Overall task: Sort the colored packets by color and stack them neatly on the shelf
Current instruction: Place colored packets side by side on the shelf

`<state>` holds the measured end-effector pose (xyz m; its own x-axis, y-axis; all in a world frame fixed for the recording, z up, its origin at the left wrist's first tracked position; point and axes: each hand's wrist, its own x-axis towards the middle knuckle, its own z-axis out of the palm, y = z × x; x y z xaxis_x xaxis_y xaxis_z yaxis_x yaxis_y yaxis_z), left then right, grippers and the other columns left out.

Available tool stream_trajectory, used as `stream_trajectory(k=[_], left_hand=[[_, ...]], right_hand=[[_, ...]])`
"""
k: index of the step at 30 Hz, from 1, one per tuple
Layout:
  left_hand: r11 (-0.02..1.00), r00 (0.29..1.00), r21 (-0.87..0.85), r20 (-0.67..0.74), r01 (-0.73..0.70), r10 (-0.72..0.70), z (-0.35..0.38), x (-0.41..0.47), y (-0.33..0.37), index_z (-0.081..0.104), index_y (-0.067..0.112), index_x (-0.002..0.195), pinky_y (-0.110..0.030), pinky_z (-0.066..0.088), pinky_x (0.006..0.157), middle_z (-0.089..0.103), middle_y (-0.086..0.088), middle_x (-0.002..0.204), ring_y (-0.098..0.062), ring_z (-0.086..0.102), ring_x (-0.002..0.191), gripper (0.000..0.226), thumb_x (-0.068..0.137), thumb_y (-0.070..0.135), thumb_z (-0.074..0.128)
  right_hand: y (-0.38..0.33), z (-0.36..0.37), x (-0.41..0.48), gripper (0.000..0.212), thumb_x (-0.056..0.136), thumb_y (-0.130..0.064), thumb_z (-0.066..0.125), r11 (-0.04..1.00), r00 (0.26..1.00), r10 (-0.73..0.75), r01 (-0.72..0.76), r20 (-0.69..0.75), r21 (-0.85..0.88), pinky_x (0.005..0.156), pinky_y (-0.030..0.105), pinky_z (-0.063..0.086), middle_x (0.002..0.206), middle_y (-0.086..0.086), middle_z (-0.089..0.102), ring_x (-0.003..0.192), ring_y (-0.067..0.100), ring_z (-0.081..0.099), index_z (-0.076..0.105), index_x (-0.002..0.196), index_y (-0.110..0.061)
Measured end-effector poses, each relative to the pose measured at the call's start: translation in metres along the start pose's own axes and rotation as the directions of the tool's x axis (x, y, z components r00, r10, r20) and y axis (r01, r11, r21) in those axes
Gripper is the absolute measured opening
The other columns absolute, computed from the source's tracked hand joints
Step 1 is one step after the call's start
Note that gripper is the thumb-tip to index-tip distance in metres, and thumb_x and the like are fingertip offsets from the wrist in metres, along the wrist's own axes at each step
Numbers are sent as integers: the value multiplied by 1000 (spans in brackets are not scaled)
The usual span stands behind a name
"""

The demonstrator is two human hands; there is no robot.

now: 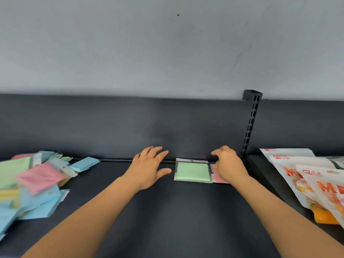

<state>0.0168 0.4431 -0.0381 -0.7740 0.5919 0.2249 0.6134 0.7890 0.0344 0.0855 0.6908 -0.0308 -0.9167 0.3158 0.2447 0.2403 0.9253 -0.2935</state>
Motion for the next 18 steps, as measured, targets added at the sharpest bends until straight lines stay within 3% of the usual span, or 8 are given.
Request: stream_trajectory(k=[3,9,18], left_hand=[[991,991,23,-27,132,-131,-12,-28,-44,20,28,146,-41,20,114,17,4,154,-20,10,142,67,90,60,34],[941,940,36,-75,337,-333,-34,-90,-127,27,28,144,-38,21,113,24,4,152,-18,15,141,64,89,58,39],[887,887,38,-78,460,-456,-50,-163,-263,28,25,144,-40,24,112,27,3,151,-19,20,140,65,89,58,39]], right_hand=[[-48,16,2,47,88,1,43,990,994,-104,107,-34,93,92,35,43,133,7,46,121,28,41,50,132,-13],[-140,50,-3,47,91,-10,43,946,952,-298,283,76,158,100,36,40,140,2,41,126,24,39,44,137,-17],[-279,96,-13,48,96,-32,46,887,879,-448,412,166,208,106,31,36,143,1,39,130,18,37,39,140,-17]])
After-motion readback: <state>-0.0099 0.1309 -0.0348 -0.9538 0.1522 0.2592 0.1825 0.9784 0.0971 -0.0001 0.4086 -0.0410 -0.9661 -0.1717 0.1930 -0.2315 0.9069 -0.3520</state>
